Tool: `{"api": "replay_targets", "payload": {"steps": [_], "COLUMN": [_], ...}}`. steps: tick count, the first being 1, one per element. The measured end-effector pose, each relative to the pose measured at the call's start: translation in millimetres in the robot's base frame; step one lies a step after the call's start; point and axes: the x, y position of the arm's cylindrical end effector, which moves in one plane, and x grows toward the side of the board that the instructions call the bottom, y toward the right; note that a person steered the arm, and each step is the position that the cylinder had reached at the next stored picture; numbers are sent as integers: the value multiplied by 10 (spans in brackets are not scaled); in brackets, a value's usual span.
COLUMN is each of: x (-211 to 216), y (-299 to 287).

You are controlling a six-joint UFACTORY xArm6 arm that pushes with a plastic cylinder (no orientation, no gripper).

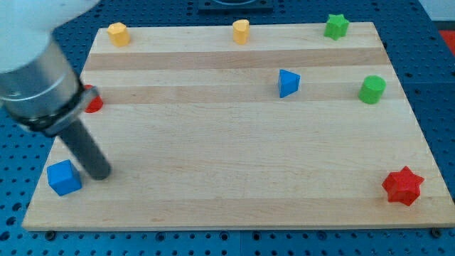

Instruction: Place the arm to the top right of the blue triangle

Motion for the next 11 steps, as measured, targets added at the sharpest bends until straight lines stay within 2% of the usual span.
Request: {"api": "replay_targets", "payload": {"steps": [1,2,5,6,7,9,11], "x": [-767,-1379,-1568,-2019,-2203,-2327,-2289], "y": [548,854,865,890,1012,2230,3045]}}
